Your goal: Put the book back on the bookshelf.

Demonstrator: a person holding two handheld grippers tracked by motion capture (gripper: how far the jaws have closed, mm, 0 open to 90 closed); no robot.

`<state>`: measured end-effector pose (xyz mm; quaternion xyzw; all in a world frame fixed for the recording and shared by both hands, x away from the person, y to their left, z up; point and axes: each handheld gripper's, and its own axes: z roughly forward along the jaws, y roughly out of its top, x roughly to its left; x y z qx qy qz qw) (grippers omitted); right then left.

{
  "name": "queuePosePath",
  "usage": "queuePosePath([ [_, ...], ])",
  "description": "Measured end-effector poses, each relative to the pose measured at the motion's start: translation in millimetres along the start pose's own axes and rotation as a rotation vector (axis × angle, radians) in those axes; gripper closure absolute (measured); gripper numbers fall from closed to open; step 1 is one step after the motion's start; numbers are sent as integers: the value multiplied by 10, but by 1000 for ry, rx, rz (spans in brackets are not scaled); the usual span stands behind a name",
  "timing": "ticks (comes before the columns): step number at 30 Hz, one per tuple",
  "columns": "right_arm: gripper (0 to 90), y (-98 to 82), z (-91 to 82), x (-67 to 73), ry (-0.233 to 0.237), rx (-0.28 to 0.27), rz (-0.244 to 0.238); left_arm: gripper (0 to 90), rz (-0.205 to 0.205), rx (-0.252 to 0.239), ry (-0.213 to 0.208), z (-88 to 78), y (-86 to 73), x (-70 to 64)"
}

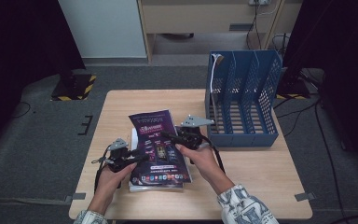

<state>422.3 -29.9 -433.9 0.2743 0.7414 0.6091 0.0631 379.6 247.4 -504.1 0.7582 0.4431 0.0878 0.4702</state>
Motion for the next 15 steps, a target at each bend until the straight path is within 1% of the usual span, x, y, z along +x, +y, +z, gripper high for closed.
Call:
queuePosePath([
  [1, 815, 0, 0, 0, 0, 0, 0, 491, 4, 3, 4, -4, 2, 1],
  [3, 815, -3, 3, 5, 12, 2, -3, 548, -1, 9, 13, -8, 6, 5],
  [4, 809, -4, 7, 11, 19, 5, -3, 623, 5, 13, 22, -12, 6, 6],
  [5, 809, -4, 7, 11, 19, 5, -3, 623, 3, 13, 26, -12, 5, 4],
  [8, 800, -6, 9, 16, 28, 12, -7, 660, 8, 19, 37, -19, 9, 2],
  [11, 783, 0, 3, 9, 34, 19, -4, 701, 5, 20, 36, -30, 16, 9],
  [15, 735, 30, -5, 19, 21, 39, -39, 716, 16, 13, 42, -38, 35, -15],
])
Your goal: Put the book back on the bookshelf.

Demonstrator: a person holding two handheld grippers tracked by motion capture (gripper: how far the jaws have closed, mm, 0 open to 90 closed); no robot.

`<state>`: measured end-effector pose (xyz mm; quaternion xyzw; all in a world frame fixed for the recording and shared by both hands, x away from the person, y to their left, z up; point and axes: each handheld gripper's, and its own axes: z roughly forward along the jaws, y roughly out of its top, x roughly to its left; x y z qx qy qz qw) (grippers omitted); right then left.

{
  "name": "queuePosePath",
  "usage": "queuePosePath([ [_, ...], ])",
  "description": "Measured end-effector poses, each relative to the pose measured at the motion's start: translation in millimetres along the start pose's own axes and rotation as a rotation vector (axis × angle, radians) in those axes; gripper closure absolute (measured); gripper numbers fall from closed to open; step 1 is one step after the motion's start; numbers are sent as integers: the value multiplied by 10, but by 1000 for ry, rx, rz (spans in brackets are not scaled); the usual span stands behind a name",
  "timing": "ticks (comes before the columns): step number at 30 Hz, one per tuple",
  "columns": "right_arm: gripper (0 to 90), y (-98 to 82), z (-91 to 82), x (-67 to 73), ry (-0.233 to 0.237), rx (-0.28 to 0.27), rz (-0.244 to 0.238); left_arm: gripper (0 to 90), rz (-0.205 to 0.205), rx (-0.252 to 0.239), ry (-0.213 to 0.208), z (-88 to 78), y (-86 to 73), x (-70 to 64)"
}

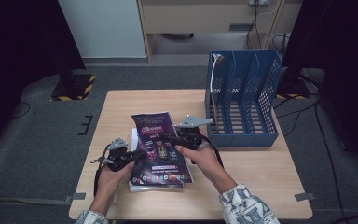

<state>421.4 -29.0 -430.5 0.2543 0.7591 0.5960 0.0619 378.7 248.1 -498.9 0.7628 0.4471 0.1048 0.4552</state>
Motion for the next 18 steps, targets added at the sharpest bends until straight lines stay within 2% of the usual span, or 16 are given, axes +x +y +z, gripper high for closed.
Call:
queuePosePath([
  [2, 707, 27, -8, 11, -7, 13, -12, 718, 11, 1, 3, -7, 13, -8],
  [4, 691, 56, -19, 26, -21, 25, -46, 720, 20, -6, 7, -13, 27, -27],
  [10, 684, 115, -51, 31, -35, 19, -59, 743, 46, -27, 12, -52, 65, -66],
  [14, 760, 147, -72, 28, -33, 2, -73, 751, 71, -36, 18, -64, 97, -94],
  [18, 783, 184, -82, 32, -48, -1, -99, 757, 71, -54, 32, -87, 131, -100],
])
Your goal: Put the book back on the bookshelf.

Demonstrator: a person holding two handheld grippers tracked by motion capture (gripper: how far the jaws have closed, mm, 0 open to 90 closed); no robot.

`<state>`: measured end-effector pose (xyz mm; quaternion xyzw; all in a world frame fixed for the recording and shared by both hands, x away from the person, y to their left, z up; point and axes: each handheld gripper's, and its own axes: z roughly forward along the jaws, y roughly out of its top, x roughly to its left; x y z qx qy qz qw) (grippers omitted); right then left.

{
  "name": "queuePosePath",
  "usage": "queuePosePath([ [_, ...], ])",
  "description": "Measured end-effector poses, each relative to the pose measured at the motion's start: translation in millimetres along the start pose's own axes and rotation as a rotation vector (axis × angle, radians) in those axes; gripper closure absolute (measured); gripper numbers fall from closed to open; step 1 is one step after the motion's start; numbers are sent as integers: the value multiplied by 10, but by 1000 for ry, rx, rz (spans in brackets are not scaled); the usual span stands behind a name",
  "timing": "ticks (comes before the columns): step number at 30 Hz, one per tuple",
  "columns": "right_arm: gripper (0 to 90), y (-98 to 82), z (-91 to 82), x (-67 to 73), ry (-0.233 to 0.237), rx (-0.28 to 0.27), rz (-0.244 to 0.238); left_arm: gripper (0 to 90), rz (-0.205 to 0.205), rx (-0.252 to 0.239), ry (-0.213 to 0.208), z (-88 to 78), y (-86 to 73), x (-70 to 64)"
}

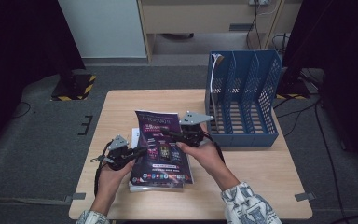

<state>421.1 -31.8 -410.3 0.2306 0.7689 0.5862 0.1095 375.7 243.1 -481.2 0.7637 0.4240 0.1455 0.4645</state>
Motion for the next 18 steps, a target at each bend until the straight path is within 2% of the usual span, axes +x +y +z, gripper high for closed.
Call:
queuePosePath([
  [2, 787, 17, 0, -14, 0, -7, 1, 763, -2, -13, 5, -16, 24, 17],
  [7, 792, 63, 1, -52, -13, -22, 1, 769, 27, -33, 50, -50, 105, 14],
  [13, 805, 112, 4, -97, -24, -47, 8, 773, 79, -70, 135, -128, 188, -29],
  [18, 810, 189, 28, -81, -31, -58, -12, 781, 80, -112, 168, -202, 221, -9],
])
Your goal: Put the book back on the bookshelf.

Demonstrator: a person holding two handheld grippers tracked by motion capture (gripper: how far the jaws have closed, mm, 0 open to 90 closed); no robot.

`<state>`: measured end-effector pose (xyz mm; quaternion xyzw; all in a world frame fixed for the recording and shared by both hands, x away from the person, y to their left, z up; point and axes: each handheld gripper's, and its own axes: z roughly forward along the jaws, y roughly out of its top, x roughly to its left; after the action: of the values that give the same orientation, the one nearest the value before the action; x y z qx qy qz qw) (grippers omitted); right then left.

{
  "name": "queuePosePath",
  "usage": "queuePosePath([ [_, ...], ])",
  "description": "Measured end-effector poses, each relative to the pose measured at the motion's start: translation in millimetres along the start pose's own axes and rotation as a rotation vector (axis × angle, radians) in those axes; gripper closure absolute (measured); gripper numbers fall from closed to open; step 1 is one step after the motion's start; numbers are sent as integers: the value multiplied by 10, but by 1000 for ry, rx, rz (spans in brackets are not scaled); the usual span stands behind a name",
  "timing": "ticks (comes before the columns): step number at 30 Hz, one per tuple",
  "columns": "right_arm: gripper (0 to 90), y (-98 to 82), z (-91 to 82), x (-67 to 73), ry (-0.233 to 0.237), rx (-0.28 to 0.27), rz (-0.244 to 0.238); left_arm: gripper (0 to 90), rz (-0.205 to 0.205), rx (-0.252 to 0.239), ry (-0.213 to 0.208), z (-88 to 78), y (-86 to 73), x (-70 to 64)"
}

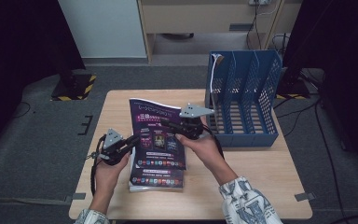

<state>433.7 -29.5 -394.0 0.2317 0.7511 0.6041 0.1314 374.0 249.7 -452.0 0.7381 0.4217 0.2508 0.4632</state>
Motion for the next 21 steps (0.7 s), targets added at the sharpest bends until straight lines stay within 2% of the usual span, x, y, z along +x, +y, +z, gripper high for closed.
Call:
queuePosePath([
  [9, 812, 102, 90, 43, 7, -13, -16, 791, -12, -54, 54, -103, 35, 75],
  [13, 803, 108, 111, 39, 14, -19, -17, 792, -20, -68, 50, -113, 6, 91],
  [21, 720, 126, 120, 36, 56, -48, 8, 792, -20, -79, 43, -123, -11, 94],
])
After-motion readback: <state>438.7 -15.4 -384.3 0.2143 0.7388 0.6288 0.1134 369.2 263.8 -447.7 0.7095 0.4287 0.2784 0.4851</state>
